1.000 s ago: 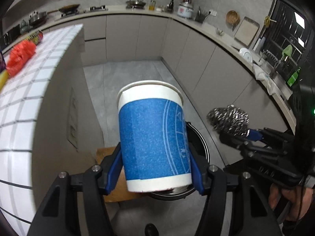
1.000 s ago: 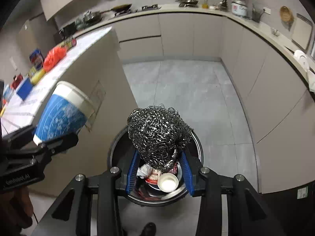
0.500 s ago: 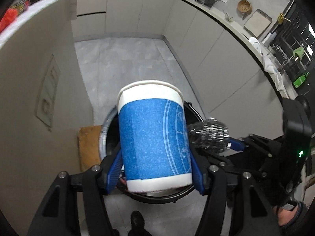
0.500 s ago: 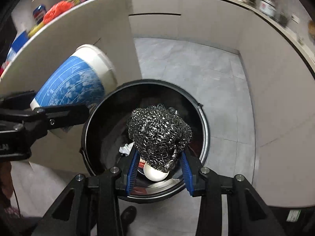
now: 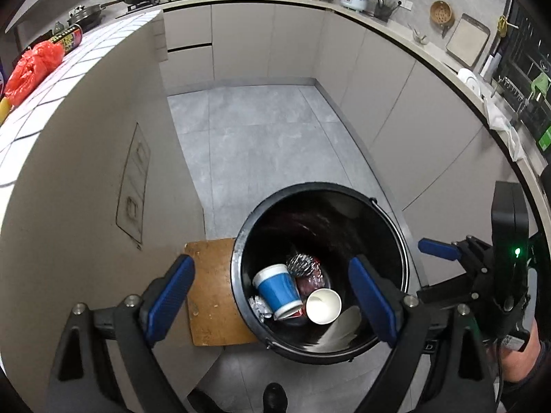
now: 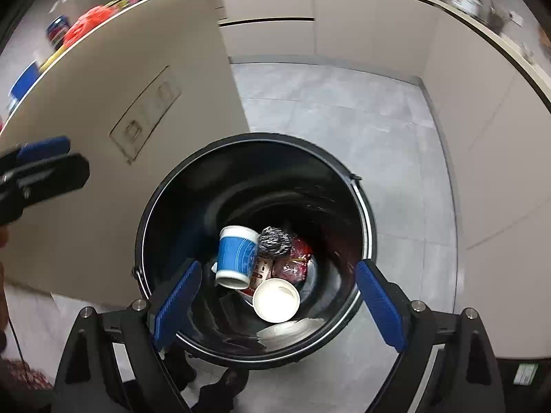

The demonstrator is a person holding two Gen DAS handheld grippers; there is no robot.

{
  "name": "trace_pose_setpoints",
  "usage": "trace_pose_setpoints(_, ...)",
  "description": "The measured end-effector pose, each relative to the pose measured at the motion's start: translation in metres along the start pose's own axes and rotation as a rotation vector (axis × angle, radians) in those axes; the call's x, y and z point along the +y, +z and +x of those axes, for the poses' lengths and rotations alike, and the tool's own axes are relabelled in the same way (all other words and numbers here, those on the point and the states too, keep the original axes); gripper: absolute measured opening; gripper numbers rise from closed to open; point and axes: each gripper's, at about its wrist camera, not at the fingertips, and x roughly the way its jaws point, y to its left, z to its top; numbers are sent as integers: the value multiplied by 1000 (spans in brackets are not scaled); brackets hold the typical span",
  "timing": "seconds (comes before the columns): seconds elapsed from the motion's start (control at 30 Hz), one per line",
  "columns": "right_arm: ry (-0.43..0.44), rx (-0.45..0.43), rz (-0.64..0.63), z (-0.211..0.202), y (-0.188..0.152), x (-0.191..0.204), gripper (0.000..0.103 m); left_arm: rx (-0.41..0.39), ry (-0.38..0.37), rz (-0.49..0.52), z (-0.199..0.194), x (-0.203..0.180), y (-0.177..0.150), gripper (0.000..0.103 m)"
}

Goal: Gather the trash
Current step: 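Open both tools to drop the cup and scrubber into the bin, then move both tools back over the table toward the blue cup and red bag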

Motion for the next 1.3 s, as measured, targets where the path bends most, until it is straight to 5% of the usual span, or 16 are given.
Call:
trace_pose_setpoints(0.77,-50,-148,66,-75,40,31,93,-112,14,-21,-62,13,11,92)
trace_pose_setpoints(1.3,17,-251,-48,-106,87,124,93,-265,173,-204,-133,128,-2,92)
